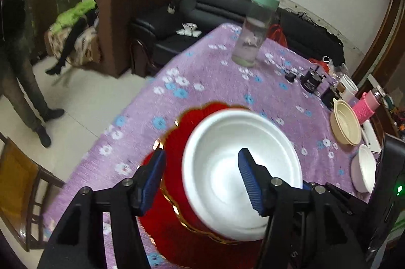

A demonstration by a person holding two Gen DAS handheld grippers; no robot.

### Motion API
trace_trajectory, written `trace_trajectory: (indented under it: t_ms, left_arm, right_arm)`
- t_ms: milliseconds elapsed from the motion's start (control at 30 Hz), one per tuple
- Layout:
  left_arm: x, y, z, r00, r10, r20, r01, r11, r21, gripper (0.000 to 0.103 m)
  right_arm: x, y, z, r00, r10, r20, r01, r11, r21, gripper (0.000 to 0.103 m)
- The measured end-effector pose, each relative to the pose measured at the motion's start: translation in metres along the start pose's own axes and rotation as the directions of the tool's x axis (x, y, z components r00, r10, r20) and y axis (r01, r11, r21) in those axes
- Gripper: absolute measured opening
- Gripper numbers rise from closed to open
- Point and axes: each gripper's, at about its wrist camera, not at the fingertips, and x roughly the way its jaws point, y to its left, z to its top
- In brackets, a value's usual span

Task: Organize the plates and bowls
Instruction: 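Carry the large white bowl over and lower it onto the red plates, then open both grippers and pull back from the large white bowl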

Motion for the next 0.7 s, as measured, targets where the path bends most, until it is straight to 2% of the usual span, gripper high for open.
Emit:
trace_trajectory:
  t_ms: [133, 200, 300, 433, 700]
  left_arm:
    - [-0.008, -0.001, 0.0, 0.999, 0.031, 0.038, -0.032, 0.999, 0.025, 0.064]
    - [-0.015, -0.001, -0.001, 0.998, 0.036, 0.057, -0.038, 0.999, 0.026, 0.064]
    - [-0.031, 0.001, -0.004, 0.994, 0.038, 0.101, -0.041, 0.999, 0.024, 0.065]
    - [-0.053, 0.001, -0.009, 0.986, 0.022, 0.168, -0.024, 1.0, 0.012, 0.072]
    - [-0.089, -0.01, -0.019, 0.967, -0.003, 0.255, -0.004, 1.0, 0.027, 0.077]
  right_arm:
    - [-0.001, 0.005, -0.001, 0.999, -0.041, 0.03, 0.042, 0.999, -0.033, 0.039]
    - [-0.003, 0.007, -0.002, 0.998, -0.037, 0.044, 0.04, 0.998, -0.053, 0.051]
    - [-0.01, 0.01, -0.003, 0.996, -0.045, 0.077, 0.05, 0.996, -0.07, 0.064]
    - [-0.025, 0.005, -0.003, 0.991, -0.025, 0.13, 0.031, 0.999, -0.041, 0.068]
    - [-0.048, -0.013, -0.008, 0.984, 0.004, 0.176, -0.009, 1.0, 0.026, 0.071]
